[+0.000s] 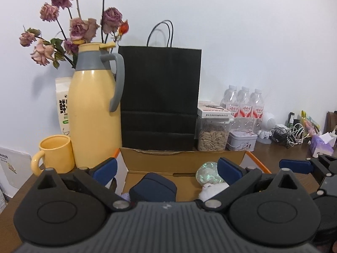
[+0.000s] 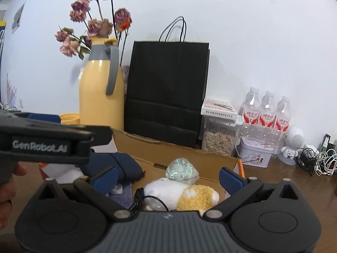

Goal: Organize objects
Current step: 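Move both tools back over the table toward the remaining items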

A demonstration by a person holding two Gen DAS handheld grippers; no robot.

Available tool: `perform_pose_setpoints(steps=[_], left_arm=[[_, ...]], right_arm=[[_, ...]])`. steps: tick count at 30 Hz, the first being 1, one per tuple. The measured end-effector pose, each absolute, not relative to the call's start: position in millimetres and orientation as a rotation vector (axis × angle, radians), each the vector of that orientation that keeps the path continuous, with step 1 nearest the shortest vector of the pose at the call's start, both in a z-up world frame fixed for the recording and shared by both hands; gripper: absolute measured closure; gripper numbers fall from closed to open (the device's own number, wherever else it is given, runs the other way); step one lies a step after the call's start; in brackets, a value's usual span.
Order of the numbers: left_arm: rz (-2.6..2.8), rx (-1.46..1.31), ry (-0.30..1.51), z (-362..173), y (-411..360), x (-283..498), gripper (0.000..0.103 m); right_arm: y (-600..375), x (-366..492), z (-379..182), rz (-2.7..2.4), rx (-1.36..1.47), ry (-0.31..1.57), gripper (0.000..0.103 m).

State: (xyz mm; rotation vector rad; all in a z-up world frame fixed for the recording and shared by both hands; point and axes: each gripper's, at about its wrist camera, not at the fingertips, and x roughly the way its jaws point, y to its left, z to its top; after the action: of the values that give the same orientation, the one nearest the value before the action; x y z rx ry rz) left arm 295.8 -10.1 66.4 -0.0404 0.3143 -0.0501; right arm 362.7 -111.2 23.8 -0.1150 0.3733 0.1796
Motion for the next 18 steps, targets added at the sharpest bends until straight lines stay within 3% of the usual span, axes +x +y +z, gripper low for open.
perform_pose_setpoints(steps=[18], left_arm=[[-0.014, -0.048, 0.360, 72.2, 5.9, 212.8, 0.000]], right_arm=[[-157.3, 274.7, 24.2, 0.101, -0.121, 0.405, 0.000]])
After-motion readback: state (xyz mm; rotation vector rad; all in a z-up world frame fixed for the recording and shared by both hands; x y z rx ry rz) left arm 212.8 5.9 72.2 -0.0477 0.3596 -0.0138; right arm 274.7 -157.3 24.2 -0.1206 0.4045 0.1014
